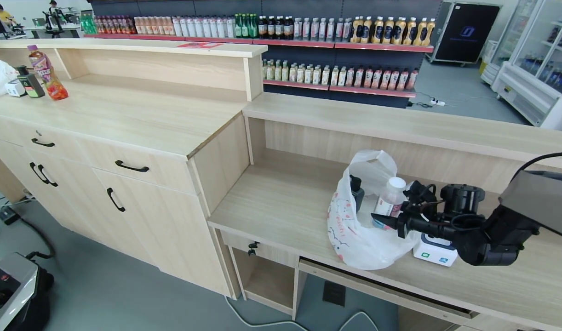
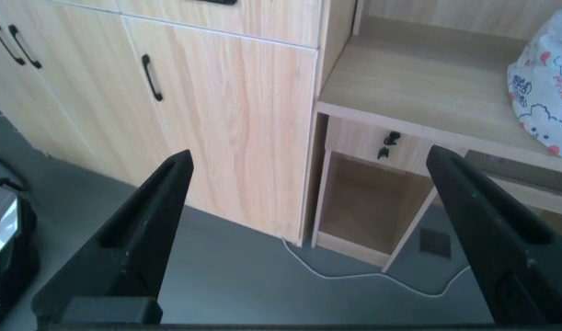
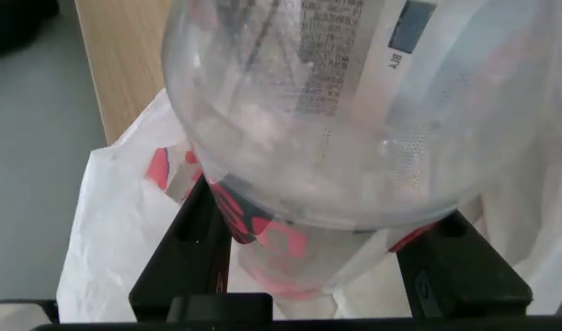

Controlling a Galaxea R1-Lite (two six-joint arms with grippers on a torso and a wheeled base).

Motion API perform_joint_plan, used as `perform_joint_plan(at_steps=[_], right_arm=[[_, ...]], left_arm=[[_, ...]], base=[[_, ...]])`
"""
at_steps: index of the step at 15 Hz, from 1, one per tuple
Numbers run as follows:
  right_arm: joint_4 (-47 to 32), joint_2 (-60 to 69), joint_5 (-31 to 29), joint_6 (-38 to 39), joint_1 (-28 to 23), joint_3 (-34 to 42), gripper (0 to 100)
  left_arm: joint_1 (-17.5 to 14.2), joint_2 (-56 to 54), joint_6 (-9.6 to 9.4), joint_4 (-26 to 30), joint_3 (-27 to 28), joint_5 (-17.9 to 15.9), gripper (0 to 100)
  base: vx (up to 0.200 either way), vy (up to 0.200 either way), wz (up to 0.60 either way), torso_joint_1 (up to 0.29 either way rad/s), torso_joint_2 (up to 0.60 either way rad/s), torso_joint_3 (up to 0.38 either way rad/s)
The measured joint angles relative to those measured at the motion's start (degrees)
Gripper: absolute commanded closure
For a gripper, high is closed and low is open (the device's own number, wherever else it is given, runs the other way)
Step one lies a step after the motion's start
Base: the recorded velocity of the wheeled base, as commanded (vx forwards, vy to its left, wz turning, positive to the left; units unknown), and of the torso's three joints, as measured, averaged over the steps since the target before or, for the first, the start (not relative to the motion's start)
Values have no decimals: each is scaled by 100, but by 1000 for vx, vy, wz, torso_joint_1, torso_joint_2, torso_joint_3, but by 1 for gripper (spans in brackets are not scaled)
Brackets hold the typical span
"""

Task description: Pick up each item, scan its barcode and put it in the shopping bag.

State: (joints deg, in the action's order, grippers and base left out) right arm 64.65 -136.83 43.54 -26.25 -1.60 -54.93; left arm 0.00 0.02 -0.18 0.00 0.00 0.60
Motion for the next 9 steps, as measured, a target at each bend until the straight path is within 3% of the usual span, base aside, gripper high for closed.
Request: perform_joint_plan(at_steps=[9], right_arm=[[33,-761,140,-330,80,-422,100]], left_arm=[[0,0,2,0,0,-2,0]], base=[[0,0,0,0,0,0]])
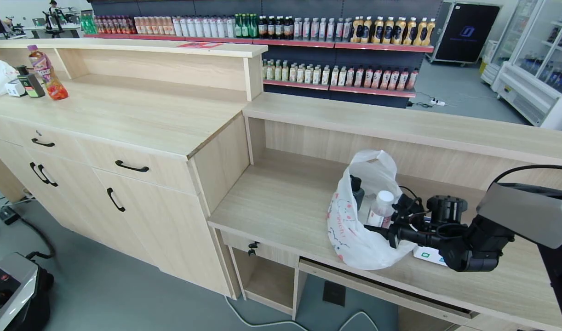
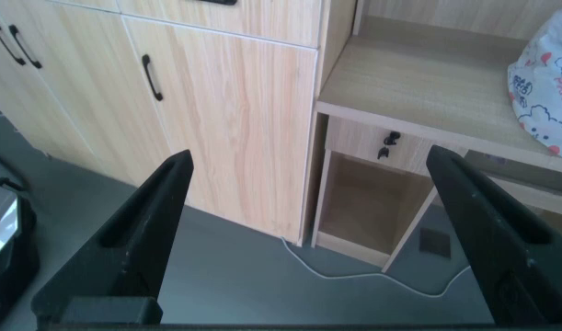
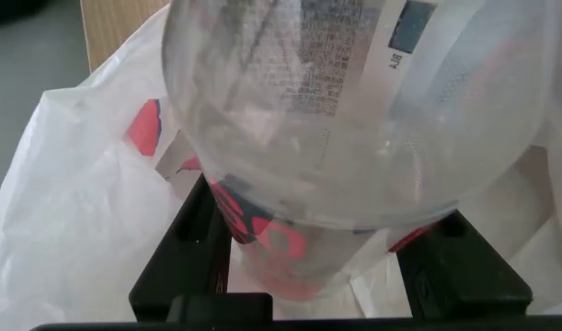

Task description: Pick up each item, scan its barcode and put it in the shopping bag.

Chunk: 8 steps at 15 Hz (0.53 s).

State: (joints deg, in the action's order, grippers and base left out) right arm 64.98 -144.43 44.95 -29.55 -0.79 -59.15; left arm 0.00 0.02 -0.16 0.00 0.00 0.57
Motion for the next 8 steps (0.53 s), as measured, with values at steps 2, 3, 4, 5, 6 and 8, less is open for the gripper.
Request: perform_joint_plan(at_steps=[2,3,4,5,6,8], right_arm=[[5,-66,2,-9,-13,-20,100],[16,-96,10,-11,-13,-27,100],[17,-116,12,-11,-22,-33,100],[17,-129,18,-11,-28,-41,100],[17,-149,21,-11,-37,-44,100],[-20,-177,21,-11,-72,-63,100]], left_arm=[[0,0,0,0,0,2,0],[0,0,-2,0,0,2,0],[0,0,-2,0,0,2,0],[0,0,-2,0,0,2,0],[0,0,0,0,0,0,0],[0,0,-2,0,0,2,0]], base=[[0,0,0,0,0,0],[0,0,0,0,0,0],[0,0,0,0,0,0],[0,0,0,0,0,0],[0,0,0,0,0,0],[0,0,0,0,0,0]])
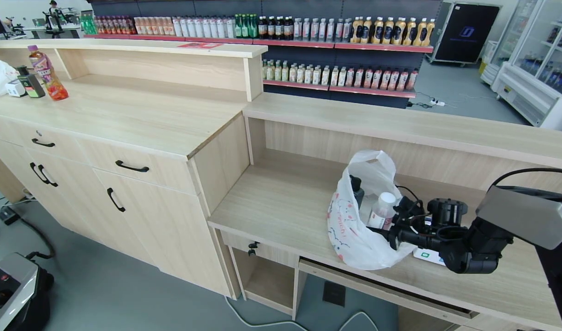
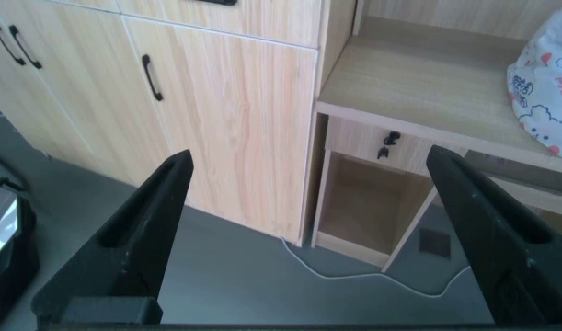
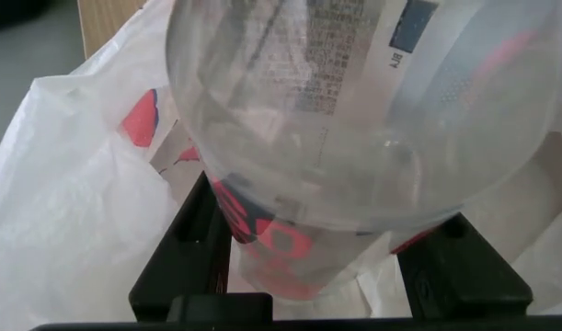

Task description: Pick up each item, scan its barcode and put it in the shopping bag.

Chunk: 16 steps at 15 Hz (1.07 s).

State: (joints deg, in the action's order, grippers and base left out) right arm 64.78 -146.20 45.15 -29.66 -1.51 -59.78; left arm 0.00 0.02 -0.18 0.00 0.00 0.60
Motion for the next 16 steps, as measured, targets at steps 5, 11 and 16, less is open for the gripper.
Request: perform_joint_plan(at_steps=[5,11,16], right_arm=[[-112,-29,-24,40,-118,-16,0],[-638,1018,-13,178,-105,129,0],[-1034,2395,-306,-9,-162,802,0]], left_arm=[[0,0,0,0,0,0,0],[0,0,0,0,0,0,0],[0,0,2,0,0,0,0]], base=[[0,0,0,0,0,0],[0,0,0,0,0,0],[0,0,0,0,0,0]])
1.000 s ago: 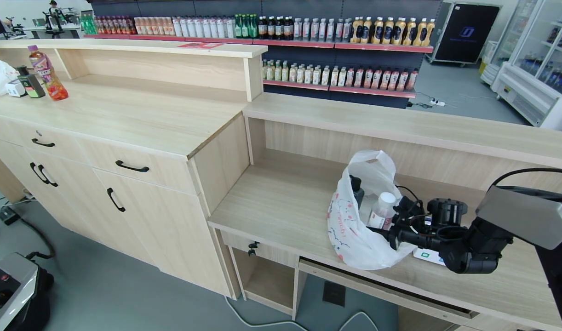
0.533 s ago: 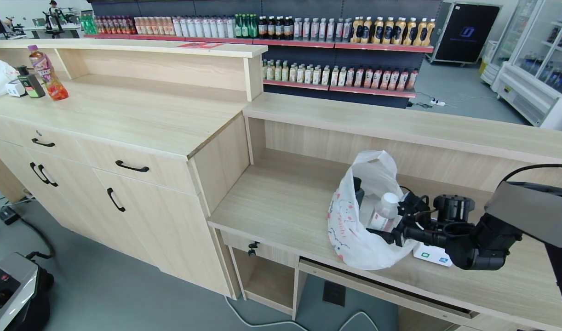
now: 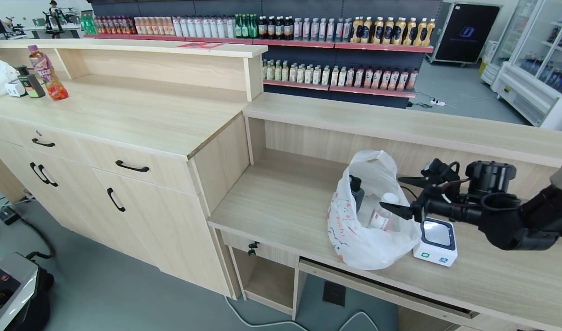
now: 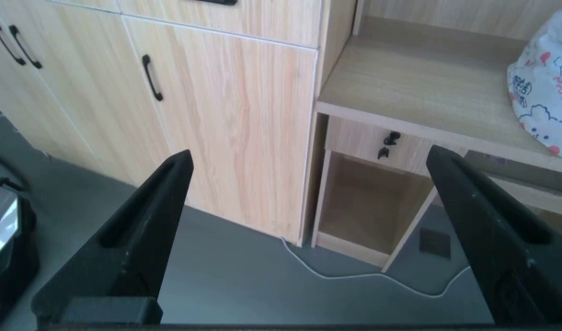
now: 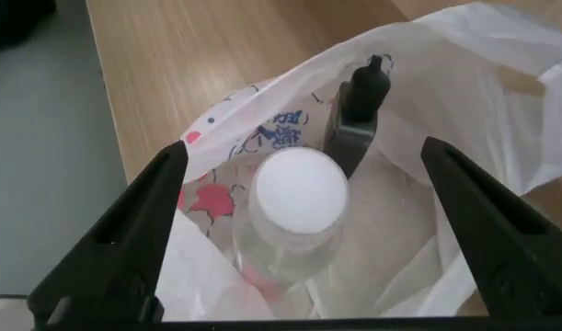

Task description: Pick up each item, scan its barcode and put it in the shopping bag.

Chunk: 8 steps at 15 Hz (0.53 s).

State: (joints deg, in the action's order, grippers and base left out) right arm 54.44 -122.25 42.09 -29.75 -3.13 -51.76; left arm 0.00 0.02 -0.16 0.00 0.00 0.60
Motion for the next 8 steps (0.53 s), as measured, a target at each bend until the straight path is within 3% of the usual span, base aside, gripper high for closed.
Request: perform_joint_plan(at_steps=[1,5,8], right_arm=[[-134,343,-161,-61,-80,163,0],[-751,1914,-802,-208,-566,774,0],[-1495,3200,-1532,339,-852,979,0]], left_arm=[[0,0,-2,0,0,0,0],[0,0,-2,0,0,0,0],[2,0,0,2,0,0,0]], base=[[0,0,0,0,0,0],[0,0,-600,2,2,4],[0,0,-600,-1,1,2]])
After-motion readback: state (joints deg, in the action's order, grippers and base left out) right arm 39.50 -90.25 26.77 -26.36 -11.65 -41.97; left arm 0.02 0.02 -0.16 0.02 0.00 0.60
